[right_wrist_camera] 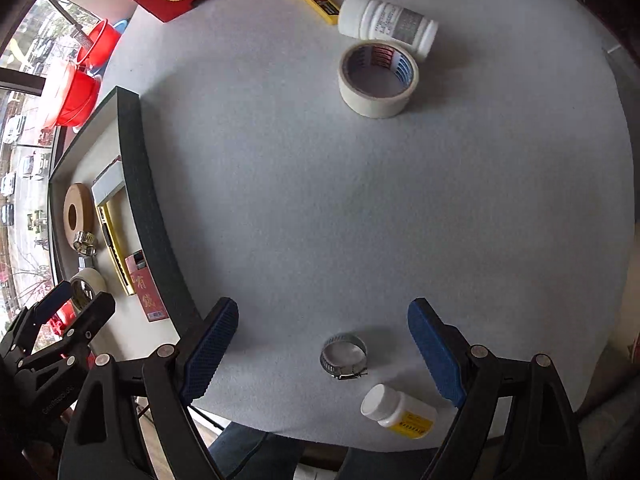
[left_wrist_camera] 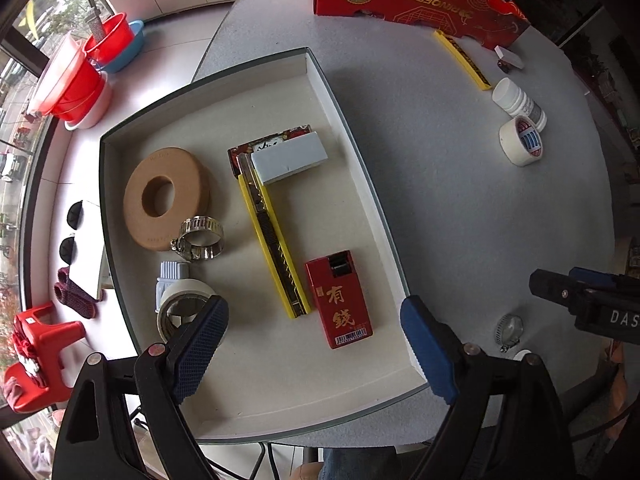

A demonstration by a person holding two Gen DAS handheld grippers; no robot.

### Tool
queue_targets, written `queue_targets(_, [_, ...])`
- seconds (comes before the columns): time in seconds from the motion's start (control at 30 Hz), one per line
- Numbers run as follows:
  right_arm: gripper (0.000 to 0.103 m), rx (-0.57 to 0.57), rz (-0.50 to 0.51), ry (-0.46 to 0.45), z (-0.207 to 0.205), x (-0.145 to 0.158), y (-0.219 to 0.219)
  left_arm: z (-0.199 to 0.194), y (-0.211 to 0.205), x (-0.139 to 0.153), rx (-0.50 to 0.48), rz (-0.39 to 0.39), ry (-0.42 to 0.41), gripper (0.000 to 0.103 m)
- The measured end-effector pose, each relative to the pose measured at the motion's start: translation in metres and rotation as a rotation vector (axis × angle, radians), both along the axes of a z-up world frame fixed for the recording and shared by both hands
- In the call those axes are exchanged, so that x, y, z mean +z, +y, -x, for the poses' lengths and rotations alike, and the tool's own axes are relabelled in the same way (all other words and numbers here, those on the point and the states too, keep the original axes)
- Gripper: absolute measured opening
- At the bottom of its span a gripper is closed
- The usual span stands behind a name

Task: Organize rigid objects
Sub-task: 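Move the left tool to the second hose clamp while the right tool approaches the white pill bottle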

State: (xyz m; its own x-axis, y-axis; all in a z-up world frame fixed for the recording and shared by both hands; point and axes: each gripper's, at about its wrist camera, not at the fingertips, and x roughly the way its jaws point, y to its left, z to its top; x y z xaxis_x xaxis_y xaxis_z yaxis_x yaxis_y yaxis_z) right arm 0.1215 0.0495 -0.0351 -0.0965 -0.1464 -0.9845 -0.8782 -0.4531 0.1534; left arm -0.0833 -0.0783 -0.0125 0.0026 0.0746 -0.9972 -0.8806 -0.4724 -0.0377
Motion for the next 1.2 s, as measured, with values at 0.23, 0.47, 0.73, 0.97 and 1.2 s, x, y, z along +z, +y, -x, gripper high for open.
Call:
queue_targets(0.23, [0.088,-0.19,0.046,-0.028,-0.084,-0.013,0.005,-0.072,0.029,0.0,-0.223,-0.01,-0.038,0.09])
queue_targets(0.47, [0.088,-0.275,0.072,-0.03,-0.138,-0.021,0.003,-0.147,0.052,-0.024,-0.431,0.033,-0.055,0.09])
queue_targets(0.73, [0.088,-0.128,0.056,0.006,-0.164,-0.024,-0.024,-0.171,0.06,-0.054,-0.465,0.065,-0.051,0.09])
queue_targets(0.97, [0.088,0.107,0.033,0.072,-0.161,-0.025,-0.056,-0.182,0.063,-0.069,-0.452,0.077,-0.088,0.09])
queue_targets(1.2, [0.088,0.308,-0.03,0.044,-0.133,-0.031,-0.075,-0.19,0.064,-0.086,-0.455,0.085,0.042,0.097])
